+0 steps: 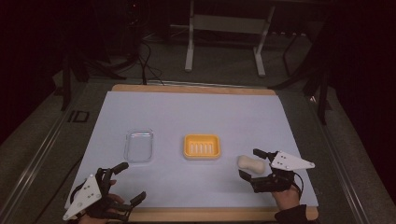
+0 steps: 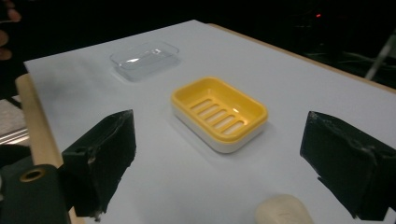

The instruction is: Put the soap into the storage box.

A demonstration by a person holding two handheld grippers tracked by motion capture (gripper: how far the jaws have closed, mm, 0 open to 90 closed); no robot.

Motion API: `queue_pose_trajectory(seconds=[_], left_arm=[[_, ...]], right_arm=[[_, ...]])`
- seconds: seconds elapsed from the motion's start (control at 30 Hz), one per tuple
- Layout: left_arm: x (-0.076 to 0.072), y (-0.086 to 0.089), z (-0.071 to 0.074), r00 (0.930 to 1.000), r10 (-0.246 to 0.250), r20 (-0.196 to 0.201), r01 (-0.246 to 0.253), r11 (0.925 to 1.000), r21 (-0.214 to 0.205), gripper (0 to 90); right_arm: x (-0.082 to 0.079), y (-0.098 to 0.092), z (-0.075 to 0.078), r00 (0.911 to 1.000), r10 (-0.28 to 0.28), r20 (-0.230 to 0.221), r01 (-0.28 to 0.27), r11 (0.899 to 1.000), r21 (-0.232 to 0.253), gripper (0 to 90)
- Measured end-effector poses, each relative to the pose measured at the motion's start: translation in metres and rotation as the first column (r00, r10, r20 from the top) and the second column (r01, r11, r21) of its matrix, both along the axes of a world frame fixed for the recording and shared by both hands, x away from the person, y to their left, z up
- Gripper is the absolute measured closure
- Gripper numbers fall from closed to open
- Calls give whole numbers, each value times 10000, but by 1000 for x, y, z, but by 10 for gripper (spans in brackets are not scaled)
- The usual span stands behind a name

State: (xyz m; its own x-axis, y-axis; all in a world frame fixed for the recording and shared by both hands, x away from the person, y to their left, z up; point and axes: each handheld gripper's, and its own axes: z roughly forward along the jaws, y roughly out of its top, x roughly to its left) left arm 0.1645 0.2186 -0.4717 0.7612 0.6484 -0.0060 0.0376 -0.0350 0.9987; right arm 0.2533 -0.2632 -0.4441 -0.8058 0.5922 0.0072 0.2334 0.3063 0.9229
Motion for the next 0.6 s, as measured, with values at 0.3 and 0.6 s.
queue_pose_trajectory(seconds=[0.3, 0.6], left_arm=[[-3, 1, -4, 9999, 164, 49, -165, 9993, 333, 1], [-4, -3, -7, 10000, -80, -44, 83, 9984, 551, 1]], right_arm=[[5, -2, 3, 9976, 633, -286, -634, 9980, -15, 102], [16, 3, 7, 9697, 2139, -1181, -2275, 9667, -1173, 102]])
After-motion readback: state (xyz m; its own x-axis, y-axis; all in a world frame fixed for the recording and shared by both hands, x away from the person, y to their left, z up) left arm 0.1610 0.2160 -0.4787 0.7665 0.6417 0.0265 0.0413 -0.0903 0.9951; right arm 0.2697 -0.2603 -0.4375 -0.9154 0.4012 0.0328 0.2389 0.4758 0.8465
